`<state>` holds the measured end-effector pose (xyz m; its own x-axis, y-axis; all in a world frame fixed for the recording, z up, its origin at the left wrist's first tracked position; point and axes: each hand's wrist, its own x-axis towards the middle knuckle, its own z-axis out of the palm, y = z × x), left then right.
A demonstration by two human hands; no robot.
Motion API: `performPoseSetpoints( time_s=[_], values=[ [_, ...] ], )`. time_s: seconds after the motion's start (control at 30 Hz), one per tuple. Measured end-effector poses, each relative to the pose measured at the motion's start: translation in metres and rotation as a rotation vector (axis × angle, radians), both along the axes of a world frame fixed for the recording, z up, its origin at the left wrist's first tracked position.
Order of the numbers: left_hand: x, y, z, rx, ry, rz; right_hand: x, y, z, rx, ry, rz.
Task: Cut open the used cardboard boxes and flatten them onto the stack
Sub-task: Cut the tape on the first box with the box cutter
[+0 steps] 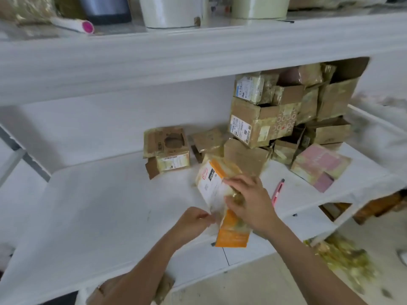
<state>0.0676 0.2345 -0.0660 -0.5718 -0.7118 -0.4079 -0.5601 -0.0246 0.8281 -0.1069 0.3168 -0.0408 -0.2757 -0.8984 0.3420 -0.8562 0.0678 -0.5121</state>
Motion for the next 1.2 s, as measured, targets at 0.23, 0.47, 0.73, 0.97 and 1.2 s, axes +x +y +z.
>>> performPoseSetpoints(
  time_s=[0.23, 0.47, 0.73, 0.97, 1.2],
  values=[
    [-0.025, -0.007, 0.011, 0.053, 0.054, 0.357, 0.009, 0.016, -0.048, 0.138, -0.144, 0.262],
    [-0.05, -0.032, 0.002, 0.148, -0.045, 0.378, -0.032, -0.003, -0.054, 0.193, -0.579, 0.311],
    [-0.04, -0.039, -0.027, 0.191, -0.075, 0.538, -0.168, -0.018, -0.097, 0.742, 0.017, -0.206],
    [-0.048, -0.036, -0.027, 0.168, -0.132, 0.582, -0.187, -0.038, -0.12, 0.677, 0.574, -0.077],
    [-0.05, -0.034, -0.027, 0.149, -0.16, 0.601, -0.131, -0.088, -0.075, -0.02, 0.025, 0.076]
  ],
)
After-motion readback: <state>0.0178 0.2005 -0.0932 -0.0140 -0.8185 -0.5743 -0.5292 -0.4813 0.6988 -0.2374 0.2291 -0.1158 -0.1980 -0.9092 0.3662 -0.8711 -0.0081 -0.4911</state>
